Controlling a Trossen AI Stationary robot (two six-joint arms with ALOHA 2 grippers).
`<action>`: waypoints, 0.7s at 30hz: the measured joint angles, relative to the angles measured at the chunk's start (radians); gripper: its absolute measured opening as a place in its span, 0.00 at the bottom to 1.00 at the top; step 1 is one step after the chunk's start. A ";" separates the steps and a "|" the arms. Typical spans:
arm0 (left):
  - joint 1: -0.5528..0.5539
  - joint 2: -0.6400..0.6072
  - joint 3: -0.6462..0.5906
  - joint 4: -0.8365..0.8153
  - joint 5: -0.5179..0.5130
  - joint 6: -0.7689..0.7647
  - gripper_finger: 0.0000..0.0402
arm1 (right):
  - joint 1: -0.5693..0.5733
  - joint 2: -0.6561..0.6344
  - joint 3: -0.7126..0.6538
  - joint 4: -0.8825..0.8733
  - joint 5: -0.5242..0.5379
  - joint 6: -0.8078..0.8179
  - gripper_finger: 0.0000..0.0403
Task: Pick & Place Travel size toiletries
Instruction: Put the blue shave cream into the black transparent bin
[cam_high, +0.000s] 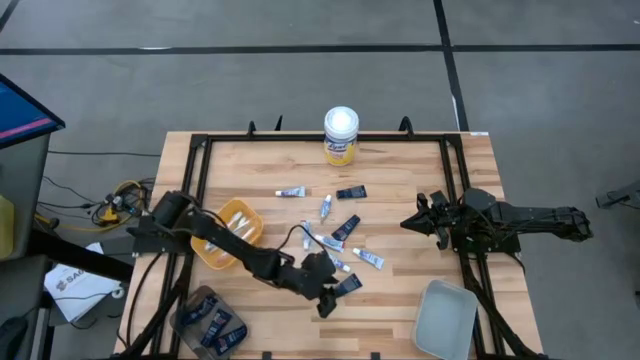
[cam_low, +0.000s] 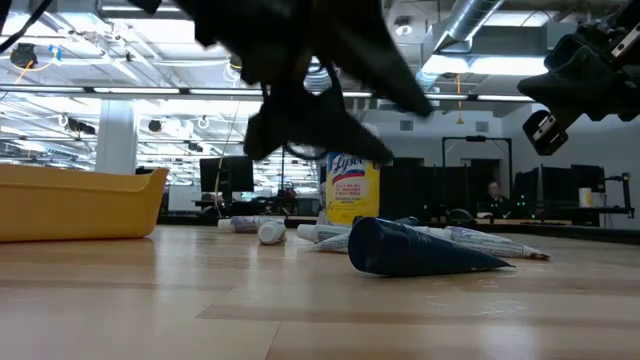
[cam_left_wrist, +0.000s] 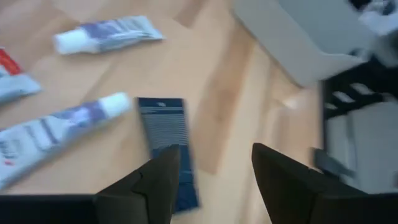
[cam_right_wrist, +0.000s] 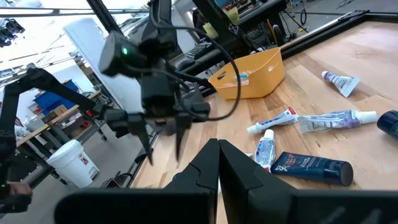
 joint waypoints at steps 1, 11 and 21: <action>-0.002 0.011 0.000 0.000 -0.033 0.000 0.49 | 0.000 0.000 0.000 0.000 0.000 0.000 0.00; -0.051 0.080 0.003 -0.011 -0.201 0.002 0.49 | 0.000 0.000 0.000 0.000 0.000 0.000 0.00; -0.063 0.080 0.039 -0.016 -0.276 0.010 0.42 | 0.000 0.000 0.000 0.000 0.000 0.000 0.00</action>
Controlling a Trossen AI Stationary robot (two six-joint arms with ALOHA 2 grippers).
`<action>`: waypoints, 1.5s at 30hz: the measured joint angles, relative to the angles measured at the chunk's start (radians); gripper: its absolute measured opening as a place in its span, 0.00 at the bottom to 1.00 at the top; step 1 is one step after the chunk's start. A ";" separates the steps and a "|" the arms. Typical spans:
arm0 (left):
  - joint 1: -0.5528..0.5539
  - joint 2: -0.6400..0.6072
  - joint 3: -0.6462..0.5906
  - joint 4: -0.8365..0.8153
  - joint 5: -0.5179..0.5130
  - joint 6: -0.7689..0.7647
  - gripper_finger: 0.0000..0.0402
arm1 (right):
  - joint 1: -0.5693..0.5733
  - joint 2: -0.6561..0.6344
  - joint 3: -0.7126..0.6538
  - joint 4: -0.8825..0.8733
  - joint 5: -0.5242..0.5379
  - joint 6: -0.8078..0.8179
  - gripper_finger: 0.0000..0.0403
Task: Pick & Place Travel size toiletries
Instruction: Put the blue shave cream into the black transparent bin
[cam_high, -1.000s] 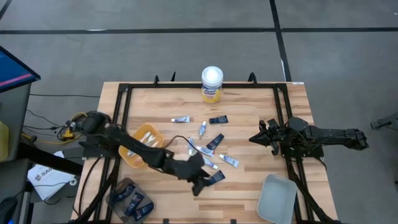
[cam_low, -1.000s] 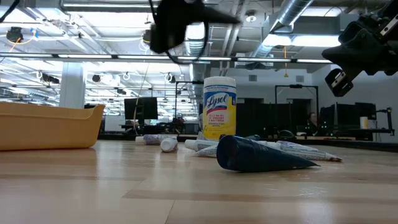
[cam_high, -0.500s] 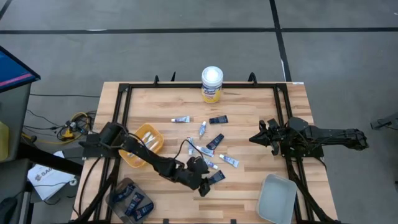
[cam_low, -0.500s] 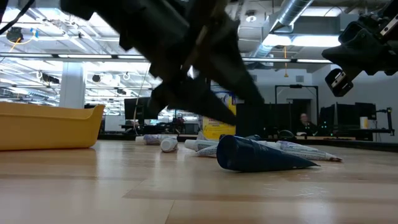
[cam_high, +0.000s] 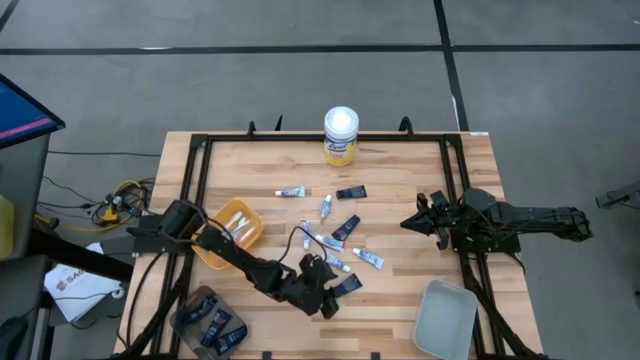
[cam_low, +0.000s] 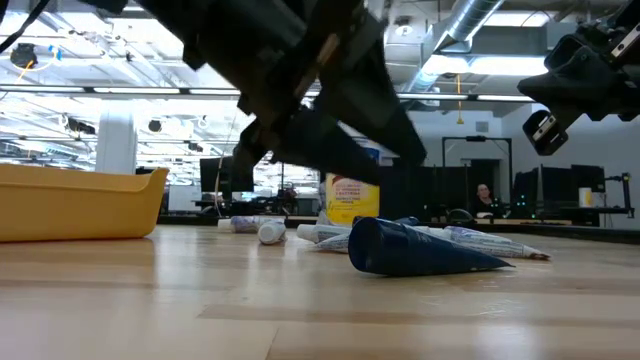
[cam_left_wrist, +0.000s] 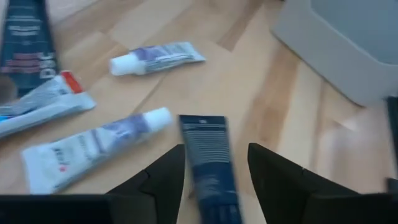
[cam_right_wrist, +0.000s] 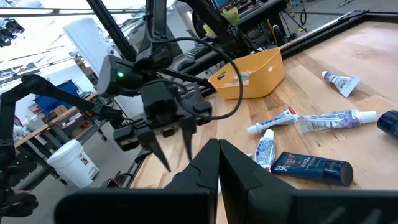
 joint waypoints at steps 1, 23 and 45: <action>-0.005 0.000 0.006 -0.001 0.005 0.001 0.41 | 0.000 0.000 0.000 0.000 0.000 0.000 0.00; -0.009 0.000 0.019 0.106 0.227 0.016 0.44 | 0.000 0.000 0.000 0.000 0.000 0.000 0.00; -0.061 0.073 0.066 -0.033 -0.018 0.158 0.70 | 0.000 0.000 0.000 0.000 0.000 0.000 0.00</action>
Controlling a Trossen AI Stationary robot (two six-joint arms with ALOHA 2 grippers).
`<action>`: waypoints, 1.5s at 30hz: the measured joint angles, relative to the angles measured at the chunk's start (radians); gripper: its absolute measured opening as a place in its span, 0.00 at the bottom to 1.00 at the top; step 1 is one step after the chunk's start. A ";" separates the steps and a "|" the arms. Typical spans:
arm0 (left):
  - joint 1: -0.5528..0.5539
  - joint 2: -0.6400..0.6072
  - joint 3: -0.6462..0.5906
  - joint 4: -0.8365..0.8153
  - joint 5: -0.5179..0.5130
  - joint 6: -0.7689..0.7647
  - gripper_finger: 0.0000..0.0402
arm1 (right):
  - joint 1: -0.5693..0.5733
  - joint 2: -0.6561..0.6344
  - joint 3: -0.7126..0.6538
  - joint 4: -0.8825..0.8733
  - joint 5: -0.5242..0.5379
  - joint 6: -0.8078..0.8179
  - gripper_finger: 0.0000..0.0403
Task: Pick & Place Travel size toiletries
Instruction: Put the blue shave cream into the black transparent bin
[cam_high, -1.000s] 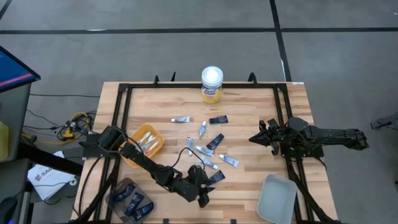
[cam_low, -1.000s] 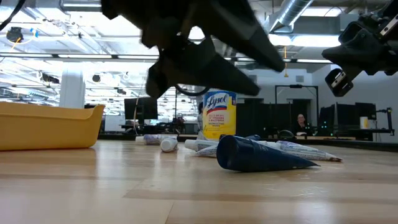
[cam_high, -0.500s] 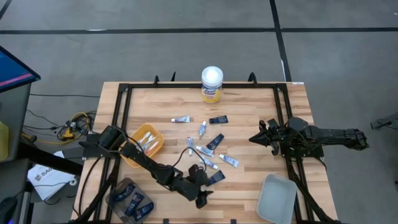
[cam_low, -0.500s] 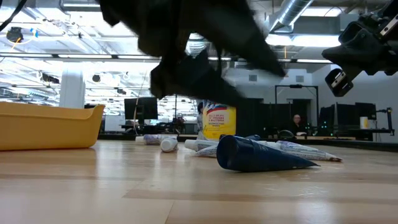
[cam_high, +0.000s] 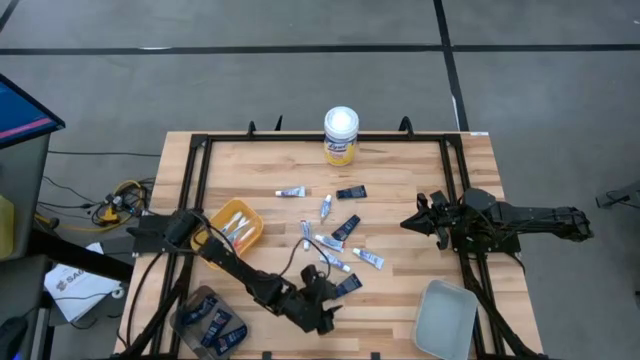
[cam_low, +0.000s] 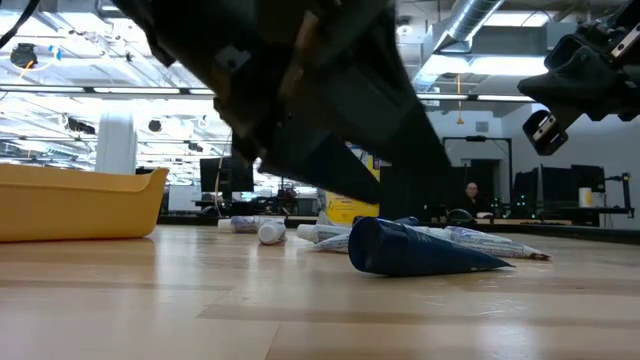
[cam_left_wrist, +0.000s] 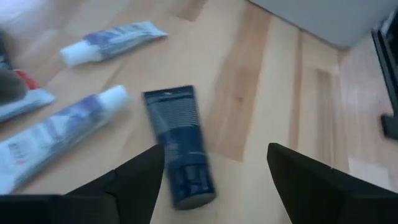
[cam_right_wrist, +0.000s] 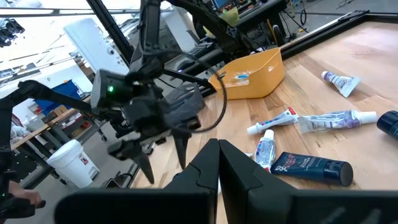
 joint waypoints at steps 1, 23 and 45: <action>-0.002 0.020 0.016 0.001 -0.005 0.021 0.70 | 0.000 0.000 0.000 0.000 0.000 0.000 0.00; 0.008 0.077 0.050 -0.135 -0.064 -0.035 0.57 | 0.000 0.000 0.000 0.000 0.000 0.000 0.00; 0.019 -0.051 0.048 -0.215 0.086 -0.072 0.30 | 0.000 0.000 0.000 0.000 0.000 0.000 0.00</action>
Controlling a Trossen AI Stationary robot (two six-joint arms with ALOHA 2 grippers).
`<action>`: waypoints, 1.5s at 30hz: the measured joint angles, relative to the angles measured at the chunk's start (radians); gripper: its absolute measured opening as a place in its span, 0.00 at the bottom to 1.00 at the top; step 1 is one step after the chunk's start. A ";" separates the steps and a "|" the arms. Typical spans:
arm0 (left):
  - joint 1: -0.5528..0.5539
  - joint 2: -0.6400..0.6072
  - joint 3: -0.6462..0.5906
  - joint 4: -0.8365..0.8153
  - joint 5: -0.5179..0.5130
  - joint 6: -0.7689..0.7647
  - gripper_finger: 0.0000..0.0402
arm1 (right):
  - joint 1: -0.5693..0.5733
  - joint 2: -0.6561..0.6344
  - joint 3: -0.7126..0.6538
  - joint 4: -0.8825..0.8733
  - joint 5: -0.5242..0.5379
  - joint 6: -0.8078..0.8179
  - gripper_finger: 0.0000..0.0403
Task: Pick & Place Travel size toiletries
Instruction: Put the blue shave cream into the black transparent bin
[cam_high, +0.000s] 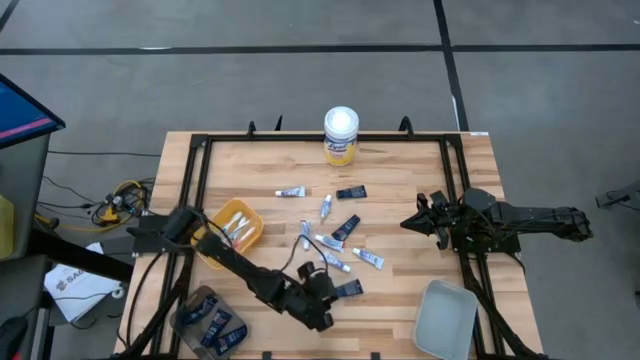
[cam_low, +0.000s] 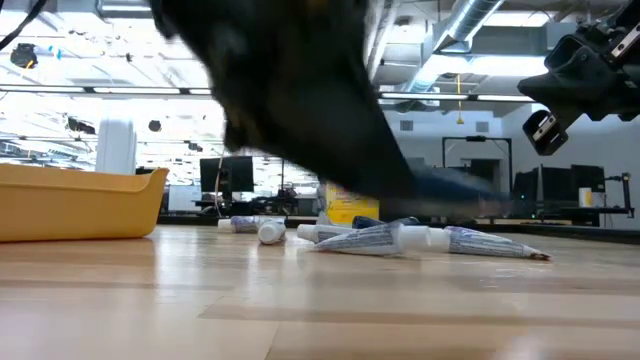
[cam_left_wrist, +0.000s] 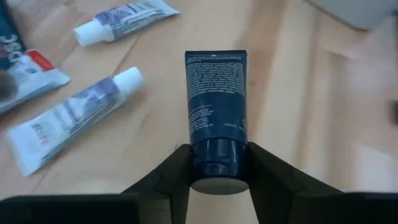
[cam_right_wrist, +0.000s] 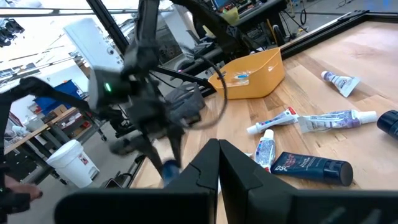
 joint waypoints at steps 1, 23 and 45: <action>0.000 -0.031 0.000 -0.029 0.032 0.000 0.30 | 0.000 0.000 0.000 0.000 0.000 0.000 0.00; -0.296 -0.694 0.001 -0.836 0.510 -0.642 0.31 | 0.000 0.000 0.000 0.000 0.000 0.000 0.00; -0.433 -0.470 -0.017 -1.019 1.009 -0.687 0.31 | 0.000 0.000 0.000 0.000 0.000 0.000 0.00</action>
